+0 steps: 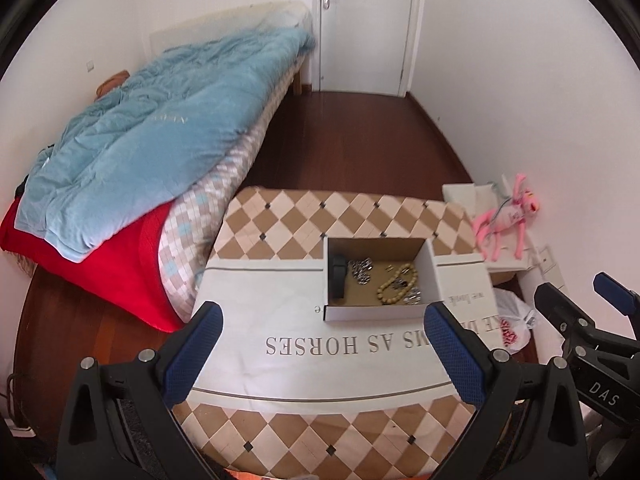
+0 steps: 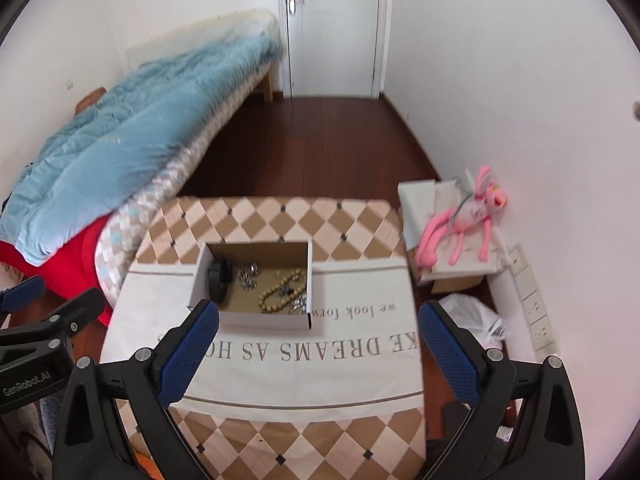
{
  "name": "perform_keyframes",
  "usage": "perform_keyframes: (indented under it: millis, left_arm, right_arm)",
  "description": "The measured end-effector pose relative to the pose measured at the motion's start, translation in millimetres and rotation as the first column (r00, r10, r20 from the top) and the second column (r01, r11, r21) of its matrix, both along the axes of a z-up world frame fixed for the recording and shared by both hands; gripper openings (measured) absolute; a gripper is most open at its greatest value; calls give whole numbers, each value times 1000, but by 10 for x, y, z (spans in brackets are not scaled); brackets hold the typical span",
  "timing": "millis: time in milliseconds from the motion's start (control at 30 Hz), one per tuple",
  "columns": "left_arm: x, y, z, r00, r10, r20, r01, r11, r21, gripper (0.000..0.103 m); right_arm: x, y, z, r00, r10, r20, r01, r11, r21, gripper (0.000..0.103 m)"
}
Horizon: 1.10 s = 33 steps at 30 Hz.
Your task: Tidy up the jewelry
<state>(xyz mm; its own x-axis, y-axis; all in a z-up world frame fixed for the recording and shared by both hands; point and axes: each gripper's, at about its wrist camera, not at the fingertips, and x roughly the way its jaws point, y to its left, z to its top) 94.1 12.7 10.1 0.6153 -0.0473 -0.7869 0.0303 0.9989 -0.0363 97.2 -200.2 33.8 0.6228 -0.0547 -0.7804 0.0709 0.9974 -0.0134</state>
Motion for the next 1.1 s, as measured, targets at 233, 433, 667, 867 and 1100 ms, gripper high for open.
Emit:
perform_keyframes:
  millis: [233,433,667,867,1100]
  left_arm:
    - [-322,-9,361,997,6,79,-7,1000,3,103]
    - [-481,-11,487,995,16,98,-17,1000,3,103]
    - [-520,-12,522,996,24,92,-24,1000,5,103]
    - [-347,-45,432,999,9,34,-9,1000,-5,103]
    - [83,-75,246,999,24,-31,-23,999,22,103]
  right_arm:
    - [-333,7,405,997,-17,78,18,1000,-14,102]
    - [-540,28,611,993,-13,119,15,1000,-24,103]
    - [-627,10,680,993,-15,119,16,1000,-1,103]
    - [-450,-18,643,996,-23,87,23,1000,1,103]
    - [-26,-62,423,1000,-18,13,17,999,31,103]
